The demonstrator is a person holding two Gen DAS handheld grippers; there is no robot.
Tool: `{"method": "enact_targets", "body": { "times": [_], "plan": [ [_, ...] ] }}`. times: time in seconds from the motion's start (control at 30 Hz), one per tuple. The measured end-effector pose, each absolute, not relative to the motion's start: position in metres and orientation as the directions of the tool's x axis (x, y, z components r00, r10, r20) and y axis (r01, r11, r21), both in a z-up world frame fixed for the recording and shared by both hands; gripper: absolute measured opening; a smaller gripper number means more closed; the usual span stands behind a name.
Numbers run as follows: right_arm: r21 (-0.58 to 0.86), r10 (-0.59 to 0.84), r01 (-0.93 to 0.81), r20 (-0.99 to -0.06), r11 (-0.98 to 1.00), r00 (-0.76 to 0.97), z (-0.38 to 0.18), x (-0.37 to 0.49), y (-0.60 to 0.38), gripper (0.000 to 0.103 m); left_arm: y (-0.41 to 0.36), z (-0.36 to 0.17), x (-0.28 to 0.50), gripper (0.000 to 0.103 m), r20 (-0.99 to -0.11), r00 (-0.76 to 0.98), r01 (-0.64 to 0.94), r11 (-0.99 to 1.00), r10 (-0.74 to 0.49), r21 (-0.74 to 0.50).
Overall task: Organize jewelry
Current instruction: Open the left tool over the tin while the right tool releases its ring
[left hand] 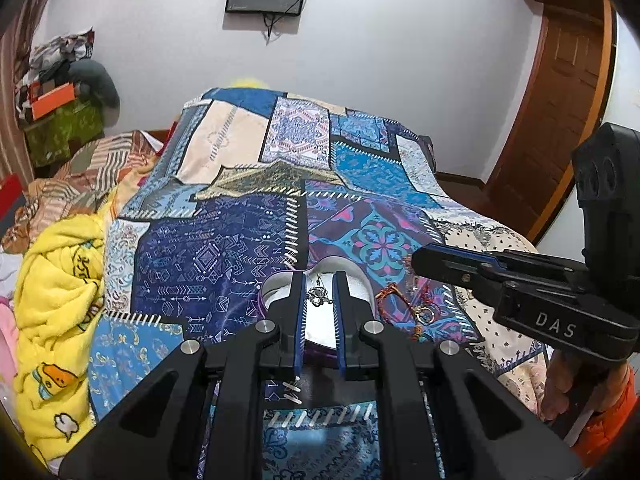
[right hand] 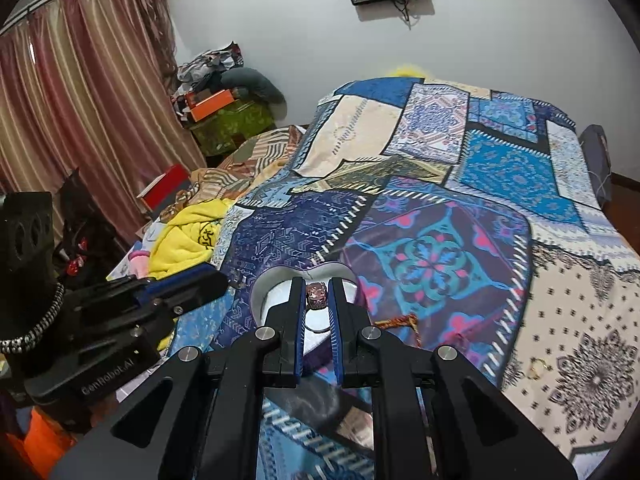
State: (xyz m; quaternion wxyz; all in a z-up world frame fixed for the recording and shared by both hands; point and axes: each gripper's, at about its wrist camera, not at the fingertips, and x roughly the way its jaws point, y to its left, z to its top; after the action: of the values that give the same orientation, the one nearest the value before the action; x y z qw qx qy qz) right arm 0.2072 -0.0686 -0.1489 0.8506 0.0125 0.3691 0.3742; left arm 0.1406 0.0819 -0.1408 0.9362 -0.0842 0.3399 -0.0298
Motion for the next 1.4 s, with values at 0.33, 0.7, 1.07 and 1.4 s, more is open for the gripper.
{"method": "enact_targets", "body": {
  "times": [0.33, 0.7, 1.07, 1.4],
  "plan": [
    [0.319, 0.646, -0.636, -0.659, 0.703, 0.385, -0.17, 0.225, -0.05, 0.01, 0.087, -0.157, 0.162, 0.011, -0.65, 0.749, 0.006, 0.983, -0.127, -0.185],
    [0.313, 0.621, -0.637, -0.707, 0.704, 0.339, -0.185, 0.236, -0.039, 0.01, 0.093, -0.173, 0.175, 0.011, -0.691, 0.71, 0.007, 0.984, -0.132, -0.18],
    [0.33, 0.627, -0.638, -0.712, 0.696, 0.316, -0.182, 0.237, -0.037, 0.017, 0.1, -0.165, 0.171, 0.016, -0.691, 0.715, -0.019, 0.985, -0.106, -0.171],
    [0.267, 0.604, -0.623, -0.676, 0.735, 0.423, -0.148, 0.222, -0.064, 0.02, 0.095, -0.142, 0.155, 0.032, -0.668, 0.742, -0.03, 0.991, -0.064, -0.129]
  ]
}}
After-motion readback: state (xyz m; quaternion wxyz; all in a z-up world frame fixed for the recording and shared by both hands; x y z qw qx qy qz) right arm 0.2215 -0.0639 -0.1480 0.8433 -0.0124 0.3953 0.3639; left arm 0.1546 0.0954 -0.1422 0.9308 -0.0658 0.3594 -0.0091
